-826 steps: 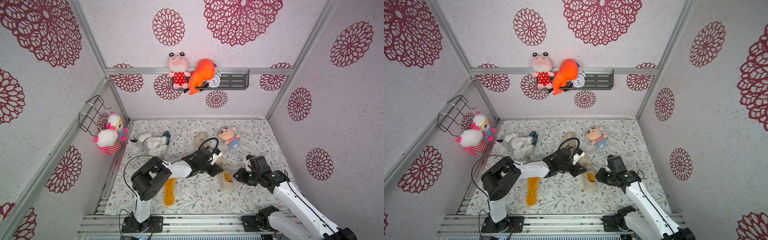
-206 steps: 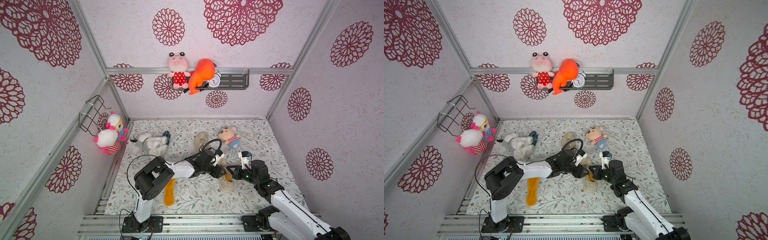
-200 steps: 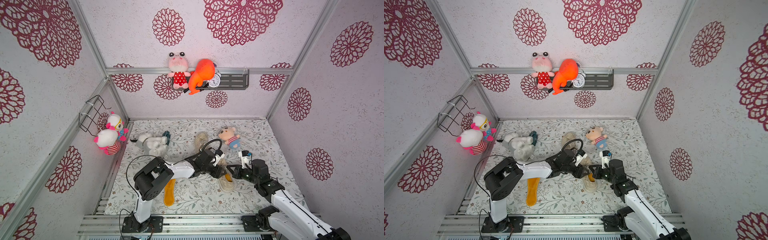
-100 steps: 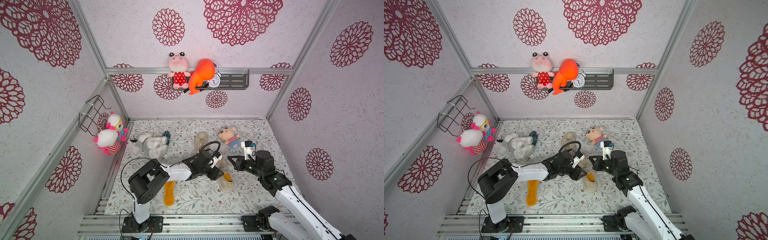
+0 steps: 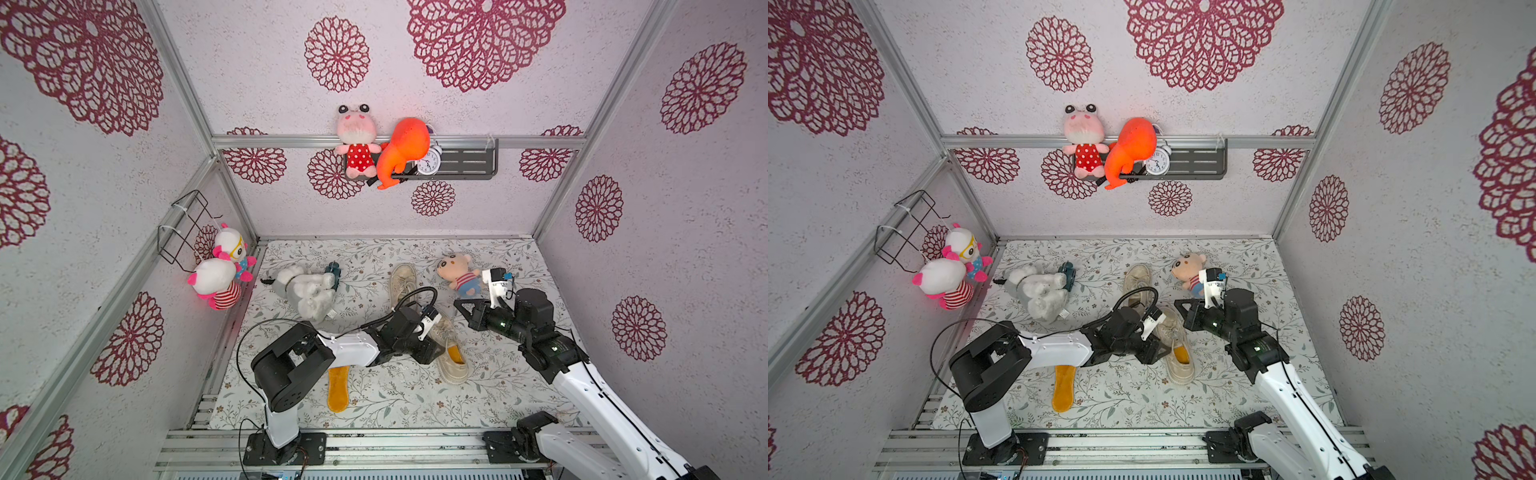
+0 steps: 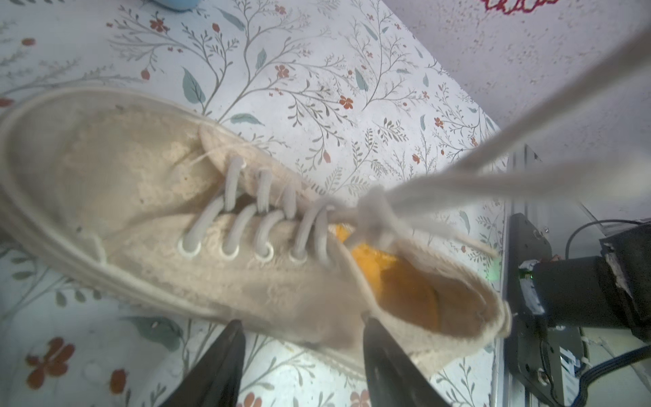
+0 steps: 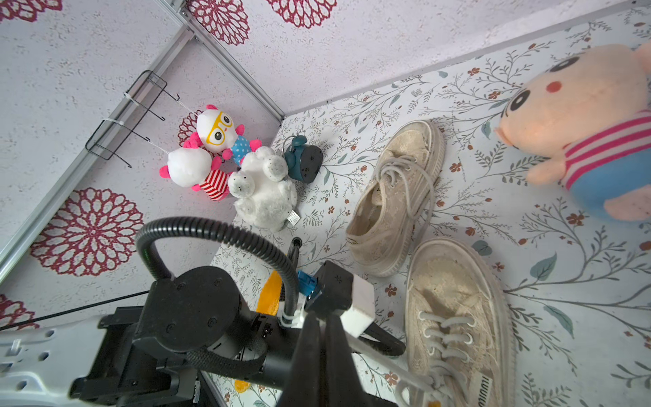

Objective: Remove the insole from the shoe
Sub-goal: Untie the shoelace on the shoe.

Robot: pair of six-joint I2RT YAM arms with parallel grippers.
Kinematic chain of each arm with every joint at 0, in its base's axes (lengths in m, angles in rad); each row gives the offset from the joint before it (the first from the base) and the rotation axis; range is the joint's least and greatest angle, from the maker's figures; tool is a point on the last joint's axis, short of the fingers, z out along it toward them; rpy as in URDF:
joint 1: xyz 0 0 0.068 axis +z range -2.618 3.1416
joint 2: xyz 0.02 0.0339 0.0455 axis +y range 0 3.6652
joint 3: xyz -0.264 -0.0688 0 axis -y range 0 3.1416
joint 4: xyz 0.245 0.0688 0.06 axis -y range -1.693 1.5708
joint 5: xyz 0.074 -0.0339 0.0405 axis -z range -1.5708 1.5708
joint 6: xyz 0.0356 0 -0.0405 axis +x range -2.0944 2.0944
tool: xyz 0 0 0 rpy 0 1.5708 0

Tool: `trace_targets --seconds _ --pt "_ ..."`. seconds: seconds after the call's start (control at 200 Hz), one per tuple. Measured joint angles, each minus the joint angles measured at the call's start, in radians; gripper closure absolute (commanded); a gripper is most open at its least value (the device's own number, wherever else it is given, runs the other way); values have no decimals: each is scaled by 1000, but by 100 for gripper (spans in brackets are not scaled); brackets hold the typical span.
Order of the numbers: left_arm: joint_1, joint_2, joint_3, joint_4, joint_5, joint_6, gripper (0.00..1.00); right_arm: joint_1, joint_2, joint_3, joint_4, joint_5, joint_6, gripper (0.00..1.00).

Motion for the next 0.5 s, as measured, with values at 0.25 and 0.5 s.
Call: trace_targets --seconds 0.25,0.5 --pt "-2 -67 -78 15 -22 -30 43 0 0 13 21 -19 4 100" --pt "-2 -95 -98 32 -37 -51 43 0 -11 34 98 -32 13 100"
